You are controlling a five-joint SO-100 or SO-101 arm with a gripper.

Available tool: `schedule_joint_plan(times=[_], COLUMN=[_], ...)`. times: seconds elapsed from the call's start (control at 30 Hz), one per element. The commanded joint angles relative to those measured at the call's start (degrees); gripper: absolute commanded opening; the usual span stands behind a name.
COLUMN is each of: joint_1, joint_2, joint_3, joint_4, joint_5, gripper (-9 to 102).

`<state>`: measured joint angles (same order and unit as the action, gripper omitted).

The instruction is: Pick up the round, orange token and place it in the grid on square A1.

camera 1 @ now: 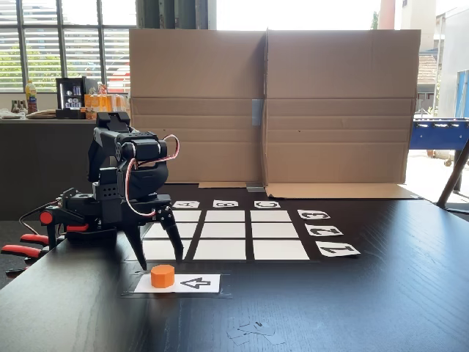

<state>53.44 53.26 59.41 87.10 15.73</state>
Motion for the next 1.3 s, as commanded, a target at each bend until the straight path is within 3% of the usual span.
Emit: schedule_joint_plan(times=[0.0, 0.93, 1.27], joint_1=[0.53, 1.67, 1.76], joint_2=[0.18, -2.99, -3.25], joint_3=[-1.85, -3.08, -3.08], joint_4=[-0.88, -4.66, -4.66], joint_5=[0.53, 0.26, 0.70], gripper=[24, 24, 18])
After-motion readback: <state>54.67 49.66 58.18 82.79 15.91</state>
